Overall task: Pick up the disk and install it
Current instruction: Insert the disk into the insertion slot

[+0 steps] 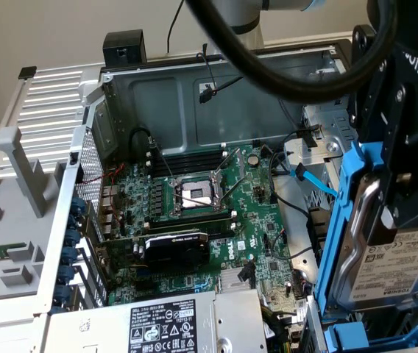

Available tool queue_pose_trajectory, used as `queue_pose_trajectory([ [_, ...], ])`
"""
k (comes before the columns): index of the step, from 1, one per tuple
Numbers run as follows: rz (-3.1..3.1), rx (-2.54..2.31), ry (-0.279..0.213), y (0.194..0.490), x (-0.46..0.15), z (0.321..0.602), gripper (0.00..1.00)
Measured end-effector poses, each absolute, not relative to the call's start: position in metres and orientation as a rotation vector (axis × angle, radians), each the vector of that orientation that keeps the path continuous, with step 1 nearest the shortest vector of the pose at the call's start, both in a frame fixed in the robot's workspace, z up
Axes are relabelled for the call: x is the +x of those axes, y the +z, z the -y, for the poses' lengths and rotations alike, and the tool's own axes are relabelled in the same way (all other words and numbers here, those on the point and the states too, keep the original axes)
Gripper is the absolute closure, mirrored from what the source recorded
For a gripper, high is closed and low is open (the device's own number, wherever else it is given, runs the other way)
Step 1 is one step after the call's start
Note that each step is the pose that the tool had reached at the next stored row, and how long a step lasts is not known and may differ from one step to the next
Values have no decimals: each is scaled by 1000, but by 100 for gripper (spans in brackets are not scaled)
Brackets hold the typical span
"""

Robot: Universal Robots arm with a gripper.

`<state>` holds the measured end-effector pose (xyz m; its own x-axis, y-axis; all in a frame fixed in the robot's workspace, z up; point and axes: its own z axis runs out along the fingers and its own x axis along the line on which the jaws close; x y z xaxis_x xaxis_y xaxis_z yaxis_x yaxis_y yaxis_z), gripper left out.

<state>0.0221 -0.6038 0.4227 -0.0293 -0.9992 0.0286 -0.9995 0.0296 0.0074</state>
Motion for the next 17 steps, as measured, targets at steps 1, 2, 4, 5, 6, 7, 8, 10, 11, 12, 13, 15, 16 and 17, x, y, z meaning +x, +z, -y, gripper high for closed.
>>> queue_pose_trajectory([
  [1,2235,2171,23,423,22,604,63],
  [2,2235,2170,23,423,22,604,63],
  [4,2235,2171,23,422,22,604,63],
  [5,2235,2171,23,422,22,604,63],
  [6,2235,2170,23,422,22,604,63],
  [7,2235,2171,23,422,22,604,63],
  [8,2235,2171,23,422,22,604,63],
  [10,2235,2171,23,422,22,604,63],
  [11,2235,2171,23,422,22,604,63],
  [12,2235,2170,23,421,22,604,63],
  [13,2235,2170,23,421,22,604,63],
  [15,2235,2170,23,420,22,604,63],
  [16,2235,2170,23,419,22,604,63],
  [17,2235,2170,23,419,22,604,63],
])
